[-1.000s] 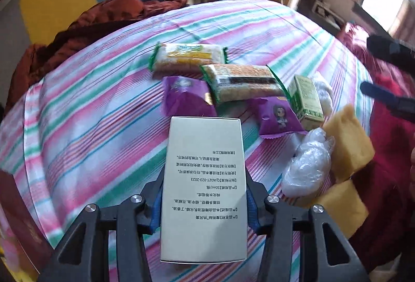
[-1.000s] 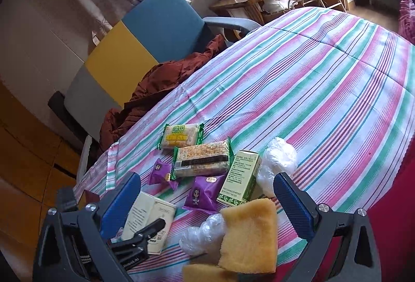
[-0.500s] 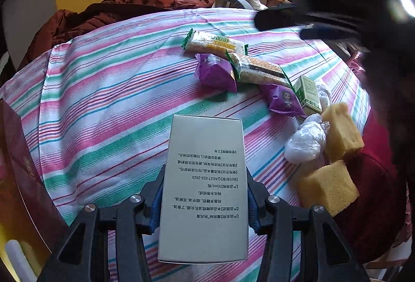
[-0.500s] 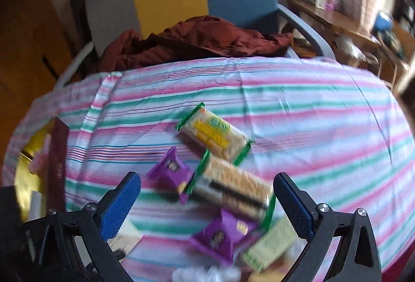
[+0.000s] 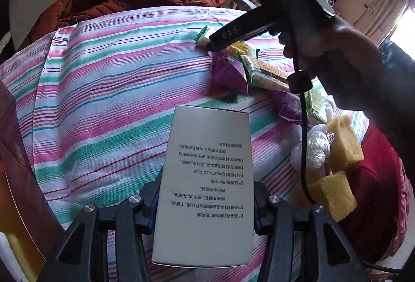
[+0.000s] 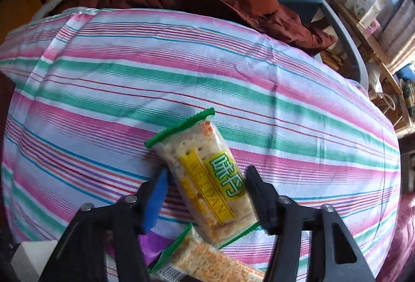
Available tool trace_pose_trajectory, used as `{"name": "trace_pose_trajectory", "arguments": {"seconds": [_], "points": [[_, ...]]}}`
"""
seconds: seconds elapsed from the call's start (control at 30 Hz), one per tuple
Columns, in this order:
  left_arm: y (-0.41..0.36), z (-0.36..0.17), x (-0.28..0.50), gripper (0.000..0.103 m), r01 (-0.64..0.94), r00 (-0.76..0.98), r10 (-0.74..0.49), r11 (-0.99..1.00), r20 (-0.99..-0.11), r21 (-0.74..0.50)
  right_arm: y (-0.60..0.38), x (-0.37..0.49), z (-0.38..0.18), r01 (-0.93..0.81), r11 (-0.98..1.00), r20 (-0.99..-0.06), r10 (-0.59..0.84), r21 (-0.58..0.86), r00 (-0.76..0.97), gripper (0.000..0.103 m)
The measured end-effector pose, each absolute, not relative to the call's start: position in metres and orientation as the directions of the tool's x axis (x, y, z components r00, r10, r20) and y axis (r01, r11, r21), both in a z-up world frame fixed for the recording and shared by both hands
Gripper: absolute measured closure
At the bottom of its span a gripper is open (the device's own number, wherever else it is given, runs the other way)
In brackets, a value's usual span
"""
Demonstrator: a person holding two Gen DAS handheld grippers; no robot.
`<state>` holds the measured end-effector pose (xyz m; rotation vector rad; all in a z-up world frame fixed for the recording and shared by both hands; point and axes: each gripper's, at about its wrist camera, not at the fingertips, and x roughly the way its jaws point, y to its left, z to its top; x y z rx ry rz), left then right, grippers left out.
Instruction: Organize objects
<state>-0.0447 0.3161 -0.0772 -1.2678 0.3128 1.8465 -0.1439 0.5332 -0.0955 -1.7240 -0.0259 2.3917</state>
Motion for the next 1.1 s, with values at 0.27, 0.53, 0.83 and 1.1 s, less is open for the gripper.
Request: {"name": "trace_pose_trajectory", "arguments": {"seconds": [0.27,0.53,0.83,1.1], "points": [[0.31,-0.069,-0.038,0.052,-0.747,-0.137,0.507,-0.617,-0.851,-0.247,0.543,-0.123,-0.043,-0.264,-0.96,-0.86,0.212,-0.094,-0.465,0.051],[0.29,-0.039,-0.022,0.052,-0.745,-0.191,0.541,-0.624,-0.819,-0.238,0.516,-0.095,0.015,-0.308,-0.951,-0.769,0.212,-0.021,-0.603,0.054],[0.23,-0.004,-0.024,0.051,-0.69,-0.283,0.563,-0.682,-0.777,-0.242,0.444,-0.05,0.041,-0.194,-0.977,-0.721,0.073,0.087,-0.689,0.06],[0.171,0.011,-0.031,0.051,-0.612,-0.369,0.544,-0.752,-0.753,-0.244,0.421,-0.037,0.037,-0.196,-0.976,-0.726,0.063,0.1,-0.684,0.063]]}}
